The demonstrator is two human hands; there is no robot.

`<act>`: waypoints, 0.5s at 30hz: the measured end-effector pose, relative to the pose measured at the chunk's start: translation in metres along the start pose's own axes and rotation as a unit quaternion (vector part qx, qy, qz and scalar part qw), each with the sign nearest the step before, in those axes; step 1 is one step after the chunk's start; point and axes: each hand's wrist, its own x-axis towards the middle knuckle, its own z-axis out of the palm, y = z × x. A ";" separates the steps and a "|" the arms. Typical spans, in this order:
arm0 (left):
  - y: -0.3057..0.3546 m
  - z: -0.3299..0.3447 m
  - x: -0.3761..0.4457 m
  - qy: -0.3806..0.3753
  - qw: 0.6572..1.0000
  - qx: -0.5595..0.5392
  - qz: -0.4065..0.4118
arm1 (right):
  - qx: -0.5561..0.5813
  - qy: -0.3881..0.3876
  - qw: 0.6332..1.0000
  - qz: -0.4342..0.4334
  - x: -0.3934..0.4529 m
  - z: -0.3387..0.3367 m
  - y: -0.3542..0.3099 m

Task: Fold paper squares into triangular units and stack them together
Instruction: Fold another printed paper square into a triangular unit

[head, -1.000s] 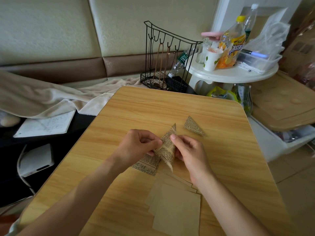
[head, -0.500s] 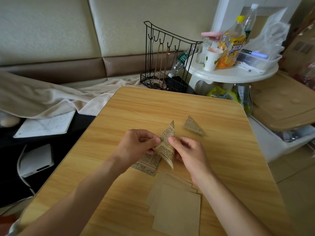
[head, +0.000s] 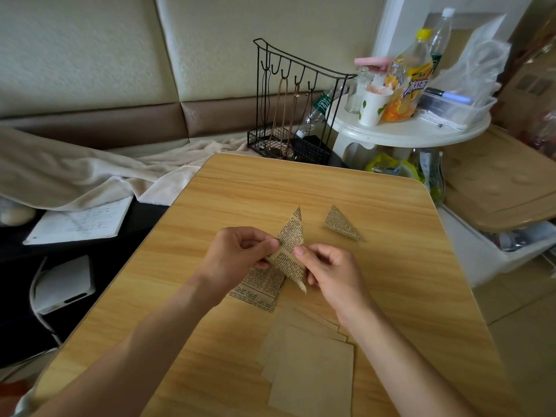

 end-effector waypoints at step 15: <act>0.001 0.009 -0.001 -0.023 0.999 0.024 -0.007 | -0.093 -0.069 0.993 -0.034 -0.001 0.000 -0.003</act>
